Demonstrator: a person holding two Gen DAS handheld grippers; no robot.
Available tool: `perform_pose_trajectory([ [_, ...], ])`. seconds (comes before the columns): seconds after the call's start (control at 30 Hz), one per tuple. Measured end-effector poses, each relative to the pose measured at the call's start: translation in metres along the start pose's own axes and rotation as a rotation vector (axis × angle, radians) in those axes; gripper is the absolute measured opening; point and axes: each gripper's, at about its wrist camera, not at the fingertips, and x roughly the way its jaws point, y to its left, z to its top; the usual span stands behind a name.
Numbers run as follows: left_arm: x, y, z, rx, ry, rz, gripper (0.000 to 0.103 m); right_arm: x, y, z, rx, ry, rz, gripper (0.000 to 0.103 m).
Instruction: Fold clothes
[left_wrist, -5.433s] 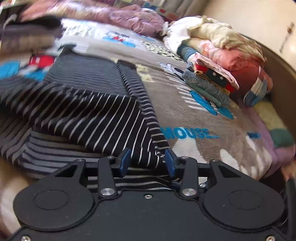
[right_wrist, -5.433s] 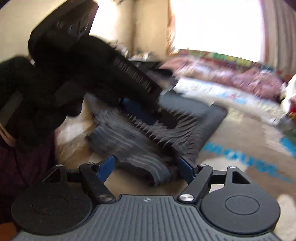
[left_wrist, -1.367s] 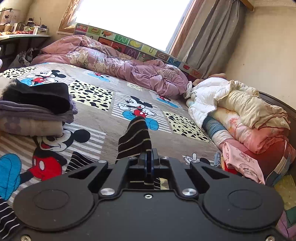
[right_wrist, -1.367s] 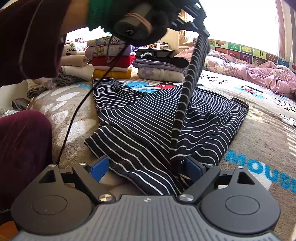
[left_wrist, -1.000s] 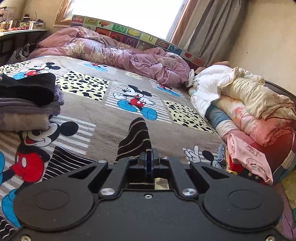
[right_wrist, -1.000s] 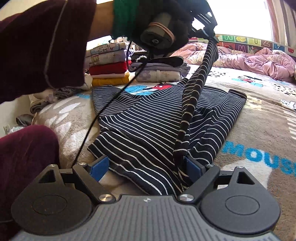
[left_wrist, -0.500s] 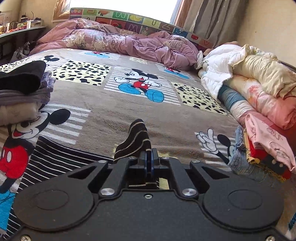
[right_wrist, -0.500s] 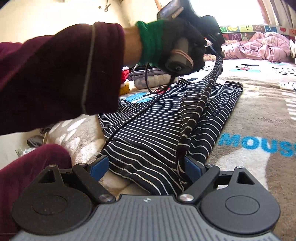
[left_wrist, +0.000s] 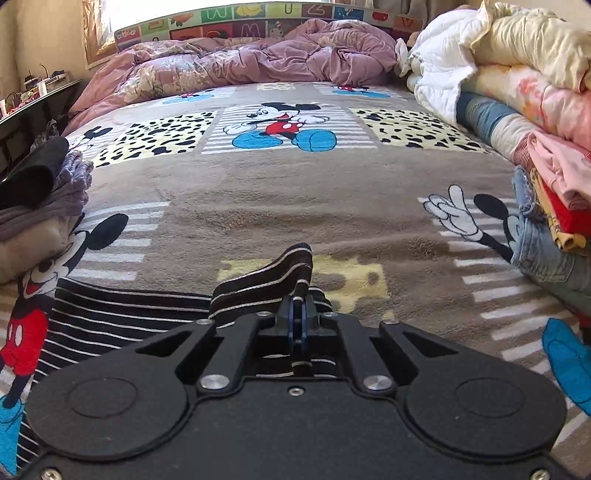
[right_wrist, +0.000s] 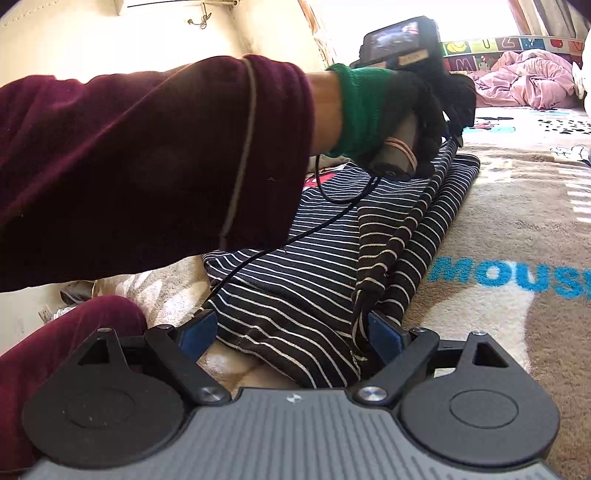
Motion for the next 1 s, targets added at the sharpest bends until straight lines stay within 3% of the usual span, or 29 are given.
perform_pose_trajectory([
  [0.13,0.014,-0.005,-0.004,0.025,0.058,-0.026,0.009,0.001,0.001,-0.001,-0.007,0.006,-0.01,0.087],
  [0.2,0.008,0.001,-0.003,0.015,0.047,-0.059,0.019,0.001,0.002,-0.001,-0.016,0.01,-0.017,0.087],
  [0.3,-0.013,0.019,0.004,-0.023,-0.003,-0.109,0.025,-0.002,0.001,0.0,-0.011,0.009,-0.026,0.087],
  [0.43,-0.033,0.057,0.014,-0.073,-0.05,-0.105,0.025,-0.005,0.0,-0.003,-0.003,0.014,-0.043,0.087],
  [0.53,-0.027,0.081,0.011,-0.115,-0.014,-0.11,0.025,-0.01,0.002,-0.003,-0.012,-0.011,-0.064,0.087],
  [0.67,-0.012,0.096,-0.002,-0.16,0.062,-0.172,0.025,-0.019,0.001,-0.002,-0.025,-0.06,-0.132,0.087],
  [0.8,-0.003,0.102,-0.014,-0.208,0.097,-0.234,0.025,-0.018,0.014,0.003,-0.115,-0.164,-0.182,0.086],
  [0.83,-0.002,0.103,-0.016,-0.215,0.1,-0.251,0.022,-0.016,0.018,0.005,-0.149,-0.186,-0.179,0.086],
  [0.87,-0.005,0.103,-0.016,-0.208,0.083,-0.257,0.003,-0.014,0.021,0.006,-0.179,-0.202,-0.176,0.086],
  [1.0,-0.02,0.107,-0.013,-0.22,0.003,-0.275,0.004,0.014,0.025,0.011,-0.222,-0.151,-0.166,0.086],
])
